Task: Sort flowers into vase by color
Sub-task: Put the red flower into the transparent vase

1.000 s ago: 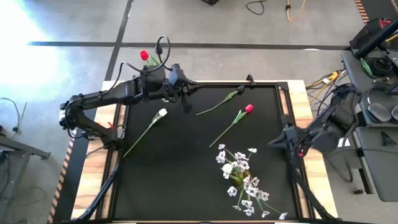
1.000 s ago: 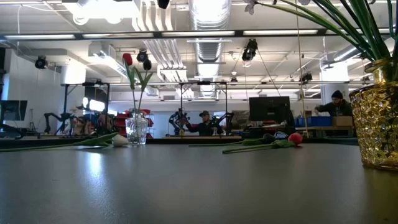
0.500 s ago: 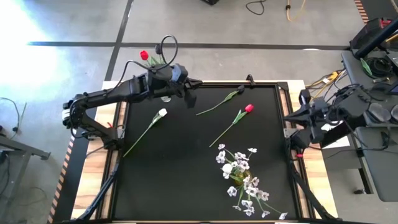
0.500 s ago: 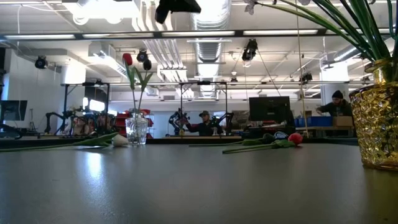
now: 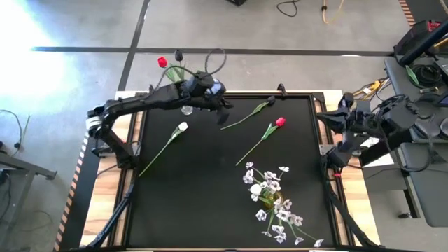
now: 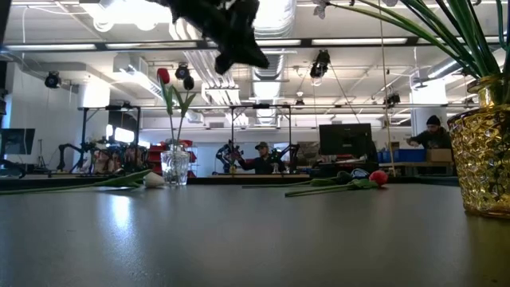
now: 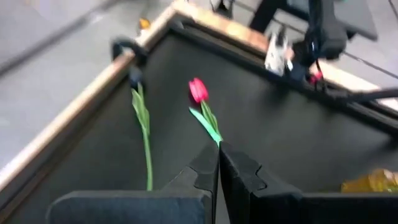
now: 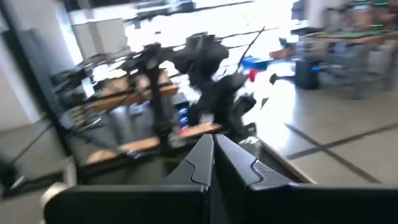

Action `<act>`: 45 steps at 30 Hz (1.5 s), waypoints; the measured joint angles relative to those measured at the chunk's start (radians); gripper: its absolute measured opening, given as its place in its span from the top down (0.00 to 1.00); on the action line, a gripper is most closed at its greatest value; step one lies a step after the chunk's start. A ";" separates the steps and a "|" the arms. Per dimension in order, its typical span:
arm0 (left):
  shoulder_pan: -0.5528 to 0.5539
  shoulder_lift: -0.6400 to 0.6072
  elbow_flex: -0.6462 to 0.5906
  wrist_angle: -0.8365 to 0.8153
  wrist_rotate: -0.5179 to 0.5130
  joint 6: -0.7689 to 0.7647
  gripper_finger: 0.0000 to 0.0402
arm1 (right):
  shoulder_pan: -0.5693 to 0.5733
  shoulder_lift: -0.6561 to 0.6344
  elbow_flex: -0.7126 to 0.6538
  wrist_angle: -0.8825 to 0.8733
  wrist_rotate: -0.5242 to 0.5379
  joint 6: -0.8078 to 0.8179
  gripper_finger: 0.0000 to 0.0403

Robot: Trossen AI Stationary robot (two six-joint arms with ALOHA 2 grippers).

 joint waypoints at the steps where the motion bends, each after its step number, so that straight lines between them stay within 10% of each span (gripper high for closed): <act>1: 0.009 0.018 0.000 0.000 0.029 0.001 1.00 | -0.011 0.015 0.000 0.017 0.018 0.006 0.98; 9: 0.034 0.126 0.000 0.001 0.111 0.046 1.00 | -0.182 0.134 0.000 0.111 -0.046 0.077 0.98; 24: 0.026 0.258 -0.002 -0.002 0.131 0.051 0.99 | -0.755 0.274 0.000 0.135 -0.701 0.073 0.98; 45: -0.149 0.497 0.055 0.382 -0.001 -0.282 0.65 | -0.844 0.168 0.008 0.025 -0.732 0.029 0.98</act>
